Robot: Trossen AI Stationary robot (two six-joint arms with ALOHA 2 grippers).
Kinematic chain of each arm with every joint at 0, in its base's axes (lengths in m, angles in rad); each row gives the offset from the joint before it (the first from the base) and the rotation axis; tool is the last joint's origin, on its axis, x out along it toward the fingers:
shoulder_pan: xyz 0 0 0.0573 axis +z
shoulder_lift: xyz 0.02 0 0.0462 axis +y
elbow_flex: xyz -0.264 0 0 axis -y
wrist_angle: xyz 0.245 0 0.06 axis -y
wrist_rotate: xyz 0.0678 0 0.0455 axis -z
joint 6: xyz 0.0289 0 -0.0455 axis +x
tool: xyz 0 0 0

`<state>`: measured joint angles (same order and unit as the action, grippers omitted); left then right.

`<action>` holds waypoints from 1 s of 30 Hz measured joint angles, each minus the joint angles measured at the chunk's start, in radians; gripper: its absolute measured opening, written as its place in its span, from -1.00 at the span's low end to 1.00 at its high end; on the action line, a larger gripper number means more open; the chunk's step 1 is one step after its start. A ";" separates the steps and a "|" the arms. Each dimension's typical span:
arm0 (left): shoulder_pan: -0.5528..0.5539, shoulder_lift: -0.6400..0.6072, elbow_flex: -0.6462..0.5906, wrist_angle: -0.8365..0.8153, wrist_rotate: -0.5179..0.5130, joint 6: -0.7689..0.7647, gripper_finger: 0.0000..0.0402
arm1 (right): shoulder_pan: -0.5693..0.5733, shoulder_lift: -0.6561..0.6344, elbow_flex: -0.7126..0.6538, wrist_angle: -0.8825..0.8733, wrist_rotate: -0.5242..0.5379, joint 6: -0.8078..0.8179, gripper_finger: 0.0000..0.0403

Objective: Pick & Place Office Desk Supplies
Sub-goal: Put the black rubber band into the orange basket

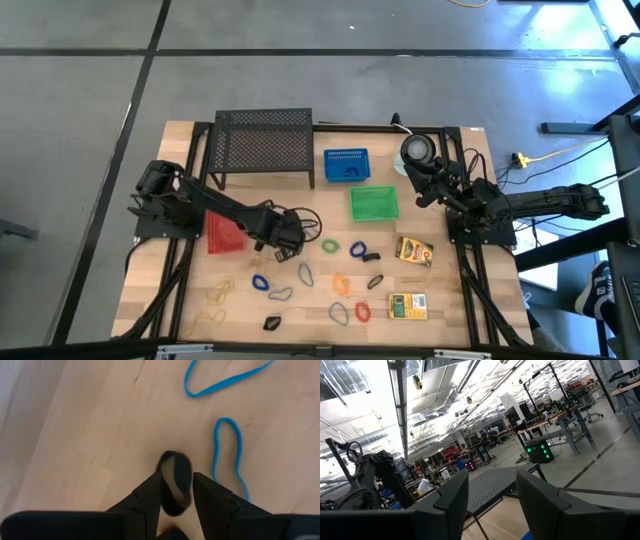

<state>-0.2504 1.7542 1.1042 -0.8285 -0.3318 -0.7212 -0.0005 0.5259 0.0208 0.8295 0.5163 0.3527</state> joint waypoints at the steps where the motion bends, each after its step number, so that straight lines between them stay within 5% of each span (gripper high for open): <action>1: 0.007 0.000 -0.003 0.002 0.005 0.000 -0.48 | 0.000 0.000 0.000 0.000 0.000 0.000 -0.17; 22: 0.037 -0.004 -0.148 0.186 0.063 -0.028 -0.54 | 0.000 0.000 0.000 0.000 0.000 0.000 -0.18; 30: 0.037 -0.003 -0.150 0.223 0.069 -0.024 -0.90 | 0.000 0.000 0.000 0.000 0.000 0.000 -0.18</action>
<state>-0.2131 1.7512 0.9543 -0.6056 -0.2627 -0.7456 -0.0006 0.5259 0.0208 0.8293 0.5163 0.3531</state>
